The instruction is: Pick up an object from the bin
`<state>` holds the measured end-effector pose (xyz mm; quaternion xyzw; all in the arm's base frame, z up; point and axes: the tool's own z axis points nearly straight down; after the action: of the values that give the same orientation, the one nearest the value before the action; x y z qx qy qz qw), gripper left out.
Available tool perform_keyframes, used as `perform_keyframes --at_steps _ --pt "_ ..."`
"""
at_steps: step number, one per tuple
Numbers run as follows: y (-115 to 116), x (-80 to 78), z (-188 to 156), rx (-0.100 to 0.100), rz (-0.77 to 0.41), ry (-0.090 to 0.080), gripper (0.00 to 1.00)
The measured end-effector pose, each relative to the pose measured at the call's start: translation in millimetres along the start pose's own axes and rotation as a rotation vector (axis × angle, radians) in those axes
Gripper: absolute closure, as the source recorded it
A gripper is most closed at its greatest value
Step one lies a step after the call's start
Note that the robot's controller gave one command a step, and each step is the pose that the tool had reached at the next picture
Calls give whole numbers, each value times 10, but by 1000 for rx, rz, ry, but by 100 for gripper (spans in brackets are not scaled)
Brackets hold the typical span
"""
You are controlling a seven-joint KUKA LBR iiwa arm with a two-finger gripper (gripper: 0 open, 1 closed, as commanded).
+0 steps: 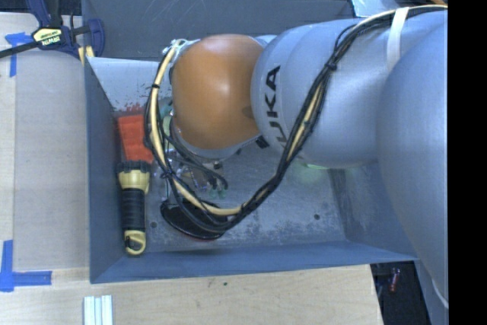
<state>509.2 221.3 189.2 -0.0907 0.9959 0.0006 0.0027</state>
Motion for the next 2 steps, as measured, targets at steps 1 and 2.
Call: perform_keyframes --at_steps 1,2 --pt "-120 3 -29 1 -10 0 100" --pt "-363 -194 250 0 -218 2 100"
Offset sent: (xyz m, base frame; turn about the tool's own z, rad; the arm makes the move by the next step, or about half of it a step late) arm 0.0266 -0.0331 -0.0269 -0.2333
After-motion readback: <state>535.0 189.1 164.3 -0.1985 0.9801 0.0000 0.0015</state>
